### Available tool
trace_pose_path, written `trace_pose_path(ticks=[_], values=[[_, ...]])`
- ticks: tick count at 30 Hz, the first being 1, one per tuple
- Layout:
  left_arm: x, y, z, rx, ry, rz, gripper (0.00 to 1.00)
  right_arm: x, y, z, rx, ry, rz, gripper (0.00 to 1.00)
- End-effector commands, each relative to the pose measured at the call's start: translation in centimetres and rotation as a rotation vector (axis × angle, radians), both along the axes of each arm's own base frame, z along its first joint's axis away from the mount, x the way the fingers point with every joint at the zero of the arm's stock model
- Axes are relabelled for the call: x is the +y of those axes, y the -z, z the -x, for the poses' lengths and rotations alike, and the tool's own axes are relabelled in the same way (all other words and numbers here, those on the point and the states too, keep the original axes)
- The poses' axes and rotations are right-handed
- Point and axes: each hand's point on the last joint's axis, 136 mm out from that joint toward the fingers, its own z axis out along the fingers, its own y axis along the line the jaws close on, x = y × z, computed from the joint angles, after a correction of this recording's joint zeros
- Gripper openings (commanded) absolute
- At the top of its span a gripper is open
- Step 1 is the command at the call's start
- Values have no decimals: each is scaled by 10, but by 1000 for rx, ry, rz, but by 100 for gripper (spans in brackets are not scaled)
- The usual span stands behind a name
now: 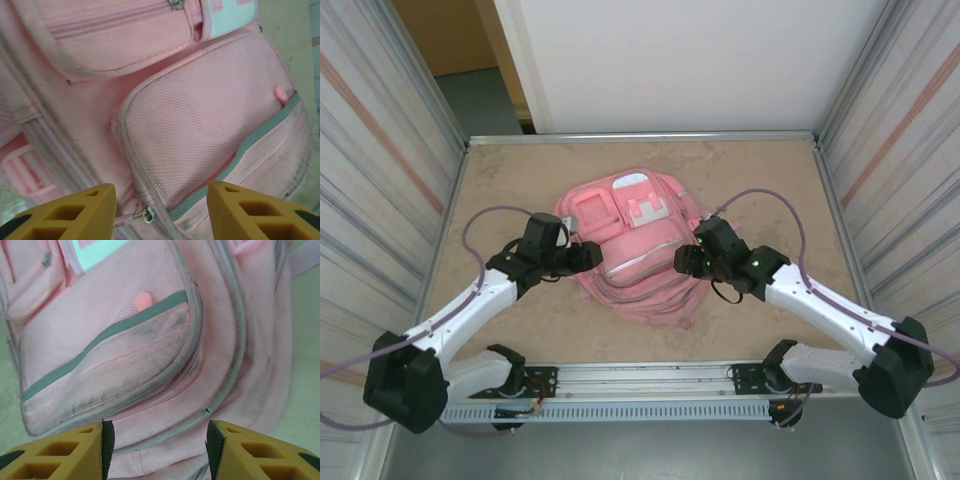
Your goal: Pack the student bag
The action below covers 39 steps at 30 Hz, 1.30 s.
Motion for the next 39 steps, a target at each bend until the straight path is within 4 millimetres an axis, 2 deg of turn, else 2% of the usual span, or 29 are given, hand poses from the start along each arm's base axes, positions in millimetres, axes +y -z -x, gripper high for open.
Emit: trace_pose_path(ticks=[1,5,7,9,12,13,14,15,16,17,20,25,29,34,37,39], values=[[-16,-10,-8,-23,45,55,51,14,11,-6,77,18,-101,55],[-18,15,-14,33,55,2,46,15,17,-16,75,31,-66,57],[-8,31,-15,35,24,-142,43,9,23,-20,68,56,-23,57],[-3,37,-18,25,15,-233,47,7,27,-21,65,68,5,57],[-20,36,-22,28,60,-160,48,9,36,-22,65,69,7,55],[-26,37,-23,30,72,-137,46,12,40,-23,70,64,1,54],[-30,36,-24,34,76,-118,38,14,43,-24,76,60,-4,52],[-32,36,-24,39,84,-109,25,16,45,-25,79,56,-3,51],[-33,33,-24,42,93,-103,11,18,47,-26,77,49,-3,45],[-33,30,-23,39,102,-104,2,19,49,-28,77,48,0,43],[-24,18,-19,6,86,-125,0,19,53,-39,43,48,0,33],[-9,8,1,8,37,-90,0,11,54,-74,21,58,-31,5],[-6,7,12,31,-28,-12,0,13,53,-102,-27,35,-64,7],[1,9,9,2,-229,53,0,16,52,-147,-77,46,-117,13],[-1,2,6,-21,-304,82,0,24,43,-160,-48,32,-204,23],[-1,-3,5,-18,-344,103,0,23,30,-160,-72,17,-199,28]])
